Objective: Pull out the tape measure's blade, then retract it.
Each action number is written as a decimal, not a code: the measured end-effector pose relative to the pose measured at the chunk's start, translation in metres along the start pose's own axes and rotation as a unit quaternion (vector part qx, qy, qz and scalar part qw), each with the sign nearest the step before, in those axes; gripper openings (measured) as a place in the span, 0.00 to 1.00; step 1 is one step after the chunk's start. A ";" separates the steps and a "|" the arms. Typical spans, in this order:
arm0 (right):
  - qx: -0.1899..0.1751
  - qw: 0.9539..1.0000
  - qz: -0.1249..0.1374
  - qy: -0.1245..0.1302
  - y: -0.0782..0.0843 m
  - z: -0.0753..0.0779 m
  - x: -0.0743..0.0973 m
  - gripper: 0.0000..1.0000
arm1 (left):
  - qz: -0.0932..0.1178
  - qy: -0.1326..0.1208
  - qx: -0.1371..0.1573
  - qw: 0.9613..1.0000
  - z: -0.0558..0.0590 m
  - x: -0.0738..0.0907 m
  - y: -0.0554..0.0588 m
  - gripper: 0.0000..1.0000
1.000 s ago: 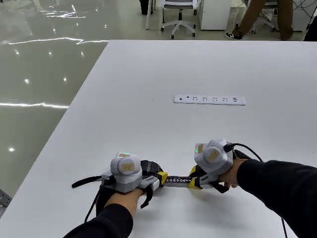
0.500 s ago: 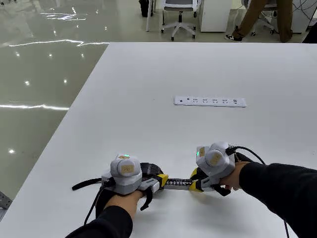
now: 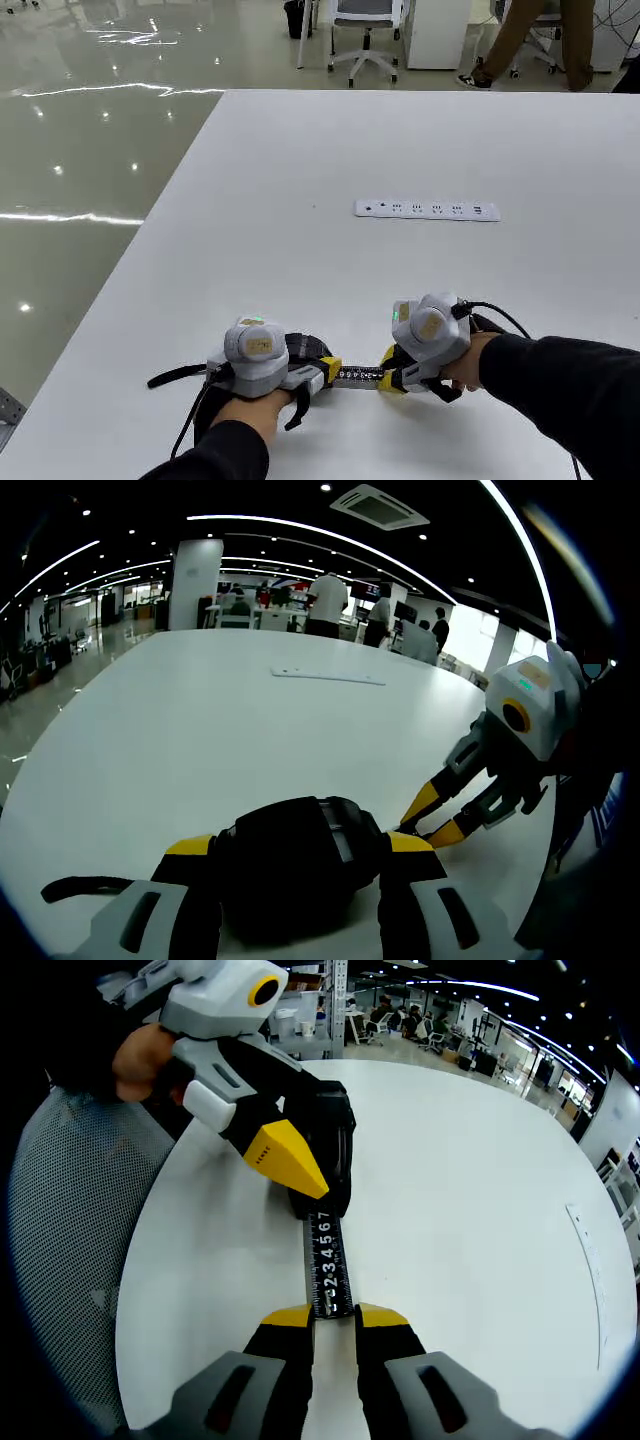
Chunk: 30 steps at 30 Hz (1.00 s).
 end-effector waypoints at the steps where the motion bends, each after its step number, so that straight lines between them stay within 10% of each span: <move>1: 0.000 1.000 0.001 0.000 0.000 0.000 0.000 0.11 | 0.000 0.000 0.000 1.000 0.000 0.000 0.000 0.60; 30: -0.013 1.000 0.016 -0.002 -0.012 -0.002 -0.011 0.11 | 0.000 0.001 0.004 1.000 -0.001 0.000 -0.001 0.60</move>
Point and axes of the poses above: the centre of the closed fingertips' face, and the gripper's own axes: x roughly backward along the fingers, z roughly to its right, y roughly out of its underside, the point moved 5 cm from there along x, roughly backward along the fingers, and after that the axes turned 6 degrees about z, right-handed, at the moved point
